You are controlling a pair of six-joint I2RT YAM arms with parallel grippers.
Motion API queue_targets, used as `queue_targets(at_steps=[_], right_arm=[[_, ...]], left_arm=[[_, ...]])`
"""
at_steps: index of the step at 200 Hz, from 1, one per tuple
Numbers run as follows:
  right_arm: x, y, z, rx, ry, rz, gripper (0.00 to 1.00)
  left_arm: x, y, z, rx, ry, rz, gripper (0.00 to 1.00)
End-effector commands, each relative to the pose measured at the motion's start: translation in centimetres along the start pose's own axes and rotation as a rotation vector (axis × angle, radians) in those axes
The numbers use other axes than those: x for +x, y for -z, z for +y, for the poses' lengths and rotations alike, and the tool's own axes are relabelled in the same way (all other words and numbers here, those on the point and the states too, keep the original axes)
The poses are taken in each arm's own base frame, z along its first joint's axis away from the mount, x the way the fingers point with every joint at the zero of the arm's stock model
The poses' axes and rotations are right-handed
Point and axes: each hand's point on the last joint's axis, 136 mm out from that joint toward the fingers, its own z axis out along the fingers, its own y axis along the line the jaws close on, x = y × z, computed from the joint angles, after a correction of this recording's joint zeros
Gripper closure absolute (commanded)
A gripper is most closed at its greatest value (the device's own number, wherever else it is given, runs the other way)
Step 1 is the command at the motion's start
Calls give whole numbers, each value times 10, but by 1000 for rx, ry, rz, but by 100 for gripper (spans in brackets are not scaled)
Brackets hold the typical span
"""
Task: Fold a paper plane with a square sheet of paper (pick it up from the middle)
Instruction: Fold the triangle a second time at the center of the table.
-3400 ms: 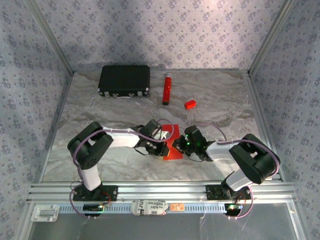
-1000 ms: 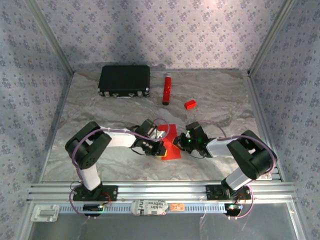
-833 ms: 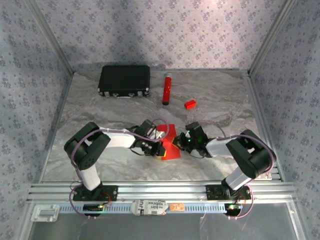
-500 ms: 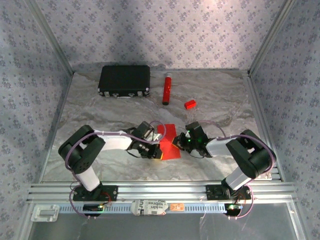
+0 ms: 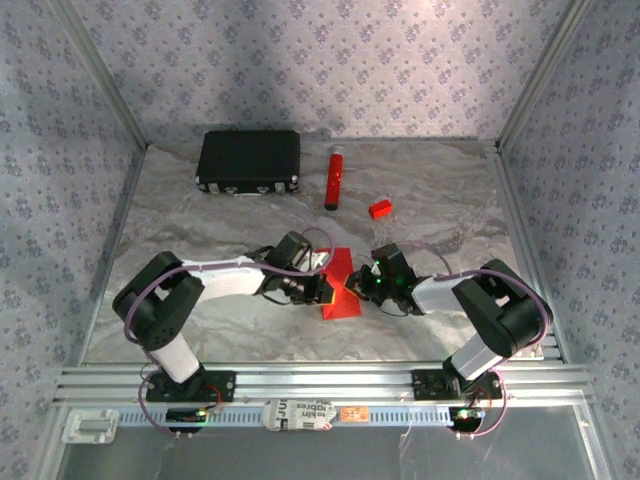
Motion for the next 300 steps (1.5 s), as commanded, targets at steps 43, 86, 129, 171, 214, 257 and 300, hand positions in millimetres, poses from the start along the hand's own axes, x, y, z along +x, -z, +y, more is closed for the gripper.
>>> queue_targets(at_steps=[43, 86, 129, 171, 214, 257, 300], right_arm=[[6, 2, -35, 129, -37, -9, 100], [7, 2, -38, 137, -41, -8, 100], [7, 2, -38, 139, -39, -9, 100], [7, 1, -40, 143, -43, -6, 100], [6, 2, -40, 146, -45, -9, 100], [5, 3, -40, 146, -44, -11, 100], [6, 4, -40, 147, -42, -9, 100]], left_arm=[[-5, -29, 0, 7, 9, 64, 93], [21, -34, 40, -126, 22, 141, 93], [34, -31, 50, -148, 18, 158, 92], [37, -22, 43, -127, -7, 148, 90], [51, -13, 47, -130, -25, 164, 89], [58, -6, 49, -146, -52, 172, 89], [42, 6, 23, -97, -90, 107, 89]])
